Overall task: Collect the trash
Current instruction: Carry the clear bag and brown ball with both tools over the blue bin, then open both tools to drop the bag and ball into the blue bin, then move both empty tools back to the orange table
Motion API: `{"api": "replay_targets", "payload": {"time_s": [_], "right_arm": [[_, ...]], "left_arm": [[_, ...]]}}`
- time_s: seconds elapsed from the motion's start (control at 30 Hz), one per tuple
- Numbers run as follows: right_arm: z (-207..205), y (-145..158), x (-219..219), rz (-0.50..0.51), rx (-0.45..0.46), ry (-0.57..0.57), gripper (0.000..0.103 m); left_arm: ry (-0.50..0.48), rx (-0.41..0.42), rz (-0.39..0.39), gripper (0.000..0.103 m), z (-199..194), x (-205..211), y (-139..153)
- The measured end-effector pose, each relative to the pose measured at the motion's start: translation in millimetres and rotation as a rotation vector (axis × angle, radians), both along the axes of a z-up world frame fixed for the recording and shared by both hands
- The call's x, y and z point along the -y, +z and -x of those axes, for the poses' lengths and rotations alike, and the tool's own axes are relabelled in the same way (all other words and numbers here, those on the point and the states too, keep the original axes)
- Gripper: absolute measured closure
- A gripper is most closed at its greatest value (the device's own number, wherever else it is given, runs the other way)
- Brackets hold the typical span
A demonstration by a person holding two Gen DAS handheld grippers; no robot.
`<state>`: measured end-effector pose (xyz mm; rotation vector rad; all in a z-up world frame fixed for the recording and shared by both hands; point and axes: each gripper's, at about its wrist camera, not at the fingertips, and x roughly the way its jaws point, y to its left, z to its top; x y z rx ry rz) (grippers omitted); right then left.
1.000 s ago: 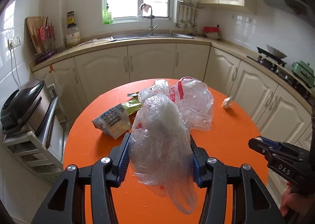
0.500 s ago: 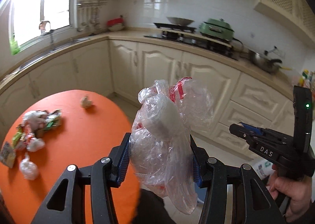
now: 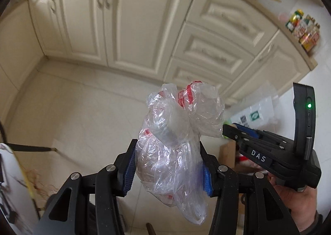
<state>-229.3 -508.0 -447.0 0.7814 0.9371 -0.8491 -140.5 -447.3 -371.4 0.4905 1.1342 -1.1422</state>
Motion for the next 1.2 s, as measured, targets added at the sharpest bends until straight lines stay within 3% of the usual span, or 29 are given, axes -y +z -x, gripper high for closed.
{"api": "replay_targets", "payload": {"time_s": [0.1, 0.23, 0.27, 0.37, 0.4, 0.47, 0.53, 0.57, 0.6, 0.67, 0.73, 0.77, 1.0, 1.2], "right_arm": [[4.4, -30.3, 12.0, -0.056, -0.014, -0.025, 0.078], [10.3, -60.7, 20.6, -0.106, -0.032, -0.050, 0.078], [11.1, -65.6, 21.5, -0.117, -0.032, -0.060, 0.078], [15.6, -77.8, 24.0, -0.136, -0.034, -0.083, 0.076], [17.3, -81.2, 25.0, -0.143, -0.032, -0.091, 0.076], [21.7, -84.9, 26.6, -0.148, -0.033, -0.115, 0.075], [25.1, -86.1, 26.9, -0.154, -0.026, -0.129, 0.059], [26.7, -86.1, 27.0, -0.152, -0.023, -0.134, 0.046], [27.8, -84.7, 26.4, -0.146, -0.023, -0.140, 0.036], [28.3, -81.9, 24.7, -0.145, -0.017, -0.140, 0.029], [28.1, -79.1, 23.2, -0.141, -0.025, -0.148, 0.015], [27.6, -75.4, 21.1, -0.132, -0.028, -0.154, 0.001], [6.2, -44.1, 5.8, -0.091, -0.017, -0.131, 0.000], [-30.4, 13.1, -19.3, -0.007, 0.042, -0.069, 0.000]], "left_arm": [[-0.032, -0.046, -0.058, 0.055, -1.2, 15.9, -37.4], [-0.060, -0.088, -0.128, 0.054, -29.2, 47.2, -79.3], [-0.067, -0.101, -0.149, 0.054, -54.3, 63.0, -93.6], [-0.094, -0.108, -0.192, 0.052, -73.4, 69.8, -114.2], [-0.101, -0.102, -0.207, 0.050, -91.1, 82.0, -121.6], [-0.101, -0.086, -0.232, 0.035, -100.6, 100.4, -129.1], [-0.094, -0.040, -0.238, 0.022, -105.7, 123.7, -133.0], [-0.095, -0.014, -0.240, 0.017, -107.2, 152.5, -133.7], [-0.101, 0.000, -0.236, 0.016, -97.6, 154.3, -122.3], [-0.086, 0.027, -0.239, 0.015, -93.4, 160.6, -122.1], [-0.065, 0.057, -0.237, 0.015, -82.4, 159.4, -122.6], [-0.054, 0.083, -0.231, 0.015, -79.4, 155.8, -118.8], [0.006, 0.206, -0.137, 0.011, -69.7, 100.8, -56.3], [0.084, 0.277, -0.022, 0.010, -70.3, 35.7, 17.1]]}}
